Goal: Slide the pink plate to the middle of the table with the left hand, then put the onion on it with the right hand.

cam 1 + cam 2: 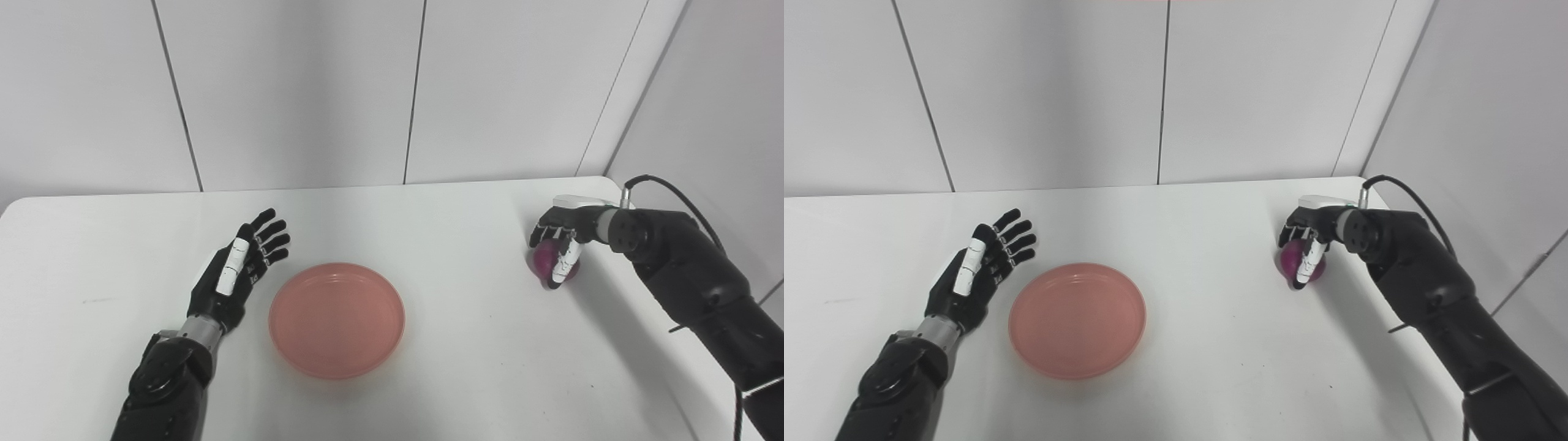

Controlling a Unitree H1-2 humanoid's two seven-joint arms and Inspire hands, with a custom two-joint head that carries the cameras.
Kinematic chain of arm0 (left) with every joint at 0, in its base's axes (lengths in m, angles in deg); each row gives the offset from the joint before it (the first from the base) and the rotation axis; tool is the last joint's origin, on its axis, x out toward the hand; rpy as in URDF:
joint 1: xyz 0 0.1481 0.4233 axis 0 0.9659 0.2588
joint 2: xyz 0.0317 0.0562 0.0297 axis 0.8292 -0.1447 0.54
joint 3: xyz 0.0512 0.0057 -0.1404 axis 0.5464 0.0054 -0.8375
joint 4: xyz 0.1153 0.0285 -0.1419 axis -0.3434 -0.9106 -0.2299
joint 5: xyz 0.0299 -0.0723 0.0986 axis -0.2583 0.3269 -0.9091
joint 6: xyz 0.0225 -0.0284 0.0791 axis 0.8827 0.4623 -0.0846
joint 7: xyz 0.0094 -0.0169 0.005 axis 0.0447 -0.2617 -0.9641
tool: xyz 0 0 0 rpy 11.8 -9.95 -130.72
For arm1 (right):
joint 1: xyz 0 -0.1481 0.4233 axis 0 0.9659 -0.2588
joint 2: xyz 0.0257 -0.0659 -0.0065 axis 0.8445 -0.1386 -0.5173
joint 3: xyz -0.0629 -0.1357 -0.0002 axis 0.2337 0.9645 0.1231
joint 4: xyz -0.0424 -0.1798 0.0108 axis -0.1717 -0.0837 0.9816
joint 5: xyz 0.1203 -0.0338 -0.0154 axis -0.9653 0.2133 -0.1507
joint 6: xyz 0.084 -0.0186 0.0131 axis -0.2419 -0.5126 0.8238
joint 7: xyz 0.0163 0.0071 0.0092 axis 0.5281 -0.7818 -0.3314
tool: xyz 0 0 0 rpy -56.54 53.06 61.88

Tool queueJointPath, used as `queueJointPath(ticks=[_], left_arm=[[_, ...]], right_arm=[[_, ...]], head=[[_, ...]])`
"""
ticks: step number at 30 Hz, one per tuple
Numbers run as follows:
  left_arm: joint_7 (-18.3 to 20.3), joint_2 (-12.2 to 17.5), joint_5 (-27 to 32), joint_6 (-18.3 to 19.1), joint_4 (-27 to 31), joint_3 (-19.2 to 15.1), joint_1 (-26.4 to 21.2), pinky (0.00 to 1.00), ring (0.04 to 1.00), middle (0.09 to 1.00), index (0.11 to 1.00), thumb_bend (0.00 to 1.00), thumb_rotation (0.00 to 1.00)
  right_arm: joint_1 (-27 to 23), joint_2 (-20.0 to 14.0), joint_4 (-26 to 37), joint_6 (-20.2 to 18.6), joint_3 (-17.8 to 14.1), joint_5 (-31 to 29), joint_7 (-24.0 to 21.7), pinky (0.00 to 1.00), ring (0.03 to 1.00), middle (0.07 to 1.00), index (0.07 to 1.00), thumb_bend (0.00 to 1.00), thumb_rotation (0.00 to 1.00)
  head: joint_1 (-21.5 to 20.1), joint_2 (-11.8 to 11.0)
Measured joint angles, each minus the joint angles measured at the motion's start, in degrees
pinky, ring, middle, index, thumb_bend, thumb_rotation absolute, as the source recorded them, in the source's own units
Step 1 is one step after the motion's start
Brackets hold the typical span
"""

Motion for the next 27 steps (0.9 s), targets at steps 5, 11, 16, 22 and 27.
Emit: queueJointPath(ticks=[5, 11, 16, 22, 27], left_arm=[[0.0, 0.0, 0.0, -0.3, -0.4, 0.0, -0.1, 0.85, 0.865, 0.884, 0.873, 0.88, 0.82], [0.0, 0.0, 0.0, -0.4, -0.4, 0.0, -0.2, 0.85, 0.864, 0.881, 0.871, 0.88, 0.82], [0.0, 0.1, 0.0, -0.4, -0.2, 0.0, 0.0, 0.85, 0.869, 0.887, 0.875, 0.87, 0.83], [0.0, 0.1, 0.0, -0.4, -0.2, 0.0, 0.0, 0.85, 0.869, 0.887, 0.875, 0.87, 0.82], [0.0, 0.1, 0.0, -0.7, -0.9, -0.1, -0.3, 0.85, 0.867, 0.885, 0.873, 0.87, 0.82]], right_arm=[[-0.4, 0.0, -0.7, 0.0, 0.2, -0.1, 0.0, 0.44, 0.568, 0.653, 0.651, 0.90, 0.02], [-0.9, 0.0, -1.9, 0.0, 0.2, -0.7, -0.2, 0.39, 0.506, 0.590, 0.634, 0.86, 0.00], [-0.8, 0.0, -2.1, 0.0, 0.3, -1.1, -0.9, 0.35, 0.432, 0.487, 0.619, 0.57, 0.00], [-0.8, 0.0, -2.3, 0.2, 0.3, -1.5, -0.6, 0.33, 0.430, 0.482, 0.502, 0.53, 0.00], [-0.8, -0.1, -2.4, 0.3, 0.5, -1.7, -0.7, 0.37, 0.459, 0.508, 0.478, 0.53, 0.00]], head=[[-0.1, 0.1], [-0.1, 0.1], [-0.1, 0.2], [-0.2, 0.2], [-0.2, 0.2]])
